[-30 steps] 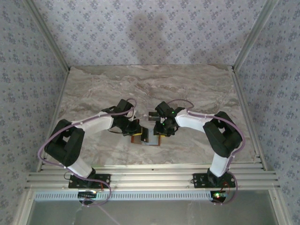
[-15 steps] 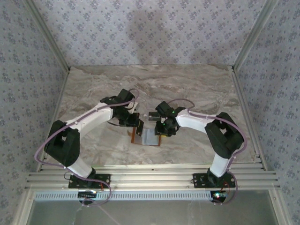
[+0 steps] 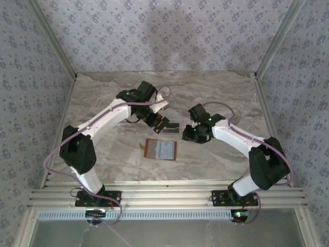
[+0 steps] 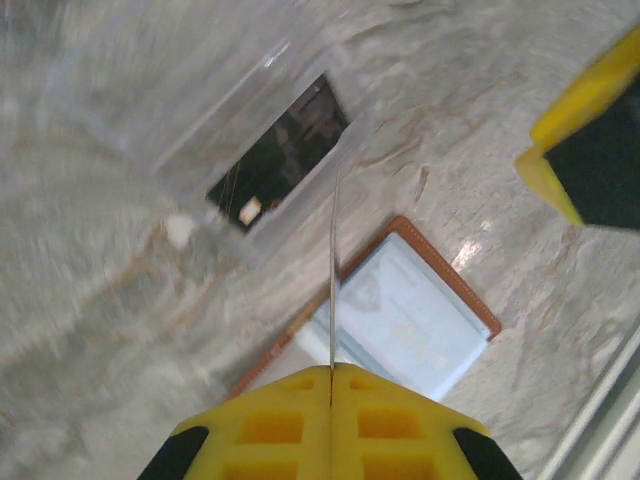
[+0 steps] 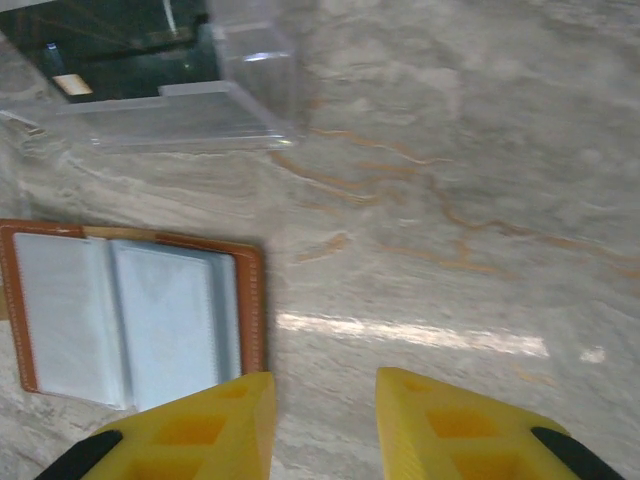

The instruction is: Take the credit cards out of the card holder

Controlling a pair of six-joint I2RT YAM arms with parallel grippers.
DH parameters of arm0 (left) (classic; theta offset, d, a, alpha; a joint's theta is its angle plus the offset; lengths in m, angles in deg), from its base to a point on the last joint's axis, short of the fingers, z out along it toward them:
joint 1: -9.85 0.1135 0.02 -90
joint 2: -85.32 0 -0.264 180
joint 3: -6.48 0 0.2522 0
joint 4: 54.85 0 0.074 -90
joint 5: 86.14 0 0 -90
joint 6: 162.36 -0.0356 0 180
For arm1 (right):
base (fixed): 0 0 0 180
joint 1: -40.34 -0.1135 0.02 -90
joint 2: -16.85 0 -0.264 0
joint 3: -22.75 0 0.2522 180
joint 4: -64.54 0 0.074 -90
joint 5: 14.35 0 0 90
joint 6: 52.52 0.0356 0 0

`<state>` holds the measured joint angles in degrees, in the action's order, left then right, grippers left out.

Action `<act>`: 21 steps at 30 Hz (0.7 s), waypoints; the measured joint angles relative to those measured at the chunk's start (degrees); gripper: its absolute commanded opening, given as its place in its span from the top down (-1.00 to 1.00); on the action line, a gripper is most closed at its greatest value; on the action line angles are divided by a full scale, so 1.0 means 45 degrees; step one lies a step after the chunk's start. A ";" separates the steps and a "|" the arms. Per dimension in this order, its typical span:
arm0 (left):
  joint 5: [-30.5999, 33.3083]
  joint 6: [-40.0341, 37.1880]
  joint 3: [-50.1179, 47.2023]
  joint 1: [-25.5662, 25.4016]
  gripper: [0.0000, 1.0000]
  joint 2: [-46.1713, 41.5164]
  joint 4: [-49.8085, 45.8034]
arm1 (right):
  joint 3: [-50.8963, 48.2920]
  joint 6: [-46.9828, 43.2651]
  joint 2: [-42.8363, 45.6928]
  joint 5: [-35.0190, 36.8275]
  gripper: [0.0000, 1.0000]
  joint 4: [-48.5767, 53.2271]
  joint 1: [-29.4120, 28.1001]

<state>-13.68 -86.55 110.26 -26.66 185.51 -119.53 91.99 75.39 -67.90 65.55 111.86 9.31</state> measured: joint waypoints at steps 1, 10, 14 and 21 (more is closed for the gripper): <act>0.0010 -0.0767 0.0525 -0.0121 1.00 0.0287 -0.0238 | -0.0073 -0.0015 0.0136 0.0015 0.34 0.0121 0.0151; 0.0685 -0.6178 0.4940 -0.0782 1.00 0.3502 -0.3220 | -0.0486 -0.0063 0.0933 0.0015 0.34 0.0359 0.0787; 0.1059 -0.7543 0.6504 -0.0782 1.00 0.4498 -0.4201 | -0.0787 -0.0068 0.0933 0.0005 0.33 0.0306 0.0782; 0.1394 -0.8869 0.9500 -0.0787 1.00 0.6178 -0.5659 | -0.1035 -0.0063 0.0933 0.0005 0.32 0.0214 0.0782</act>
<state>-7.40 -126.47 153.01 -30.20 213.31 -144.99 87.34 75.11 -63.70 65.57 112.83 12.83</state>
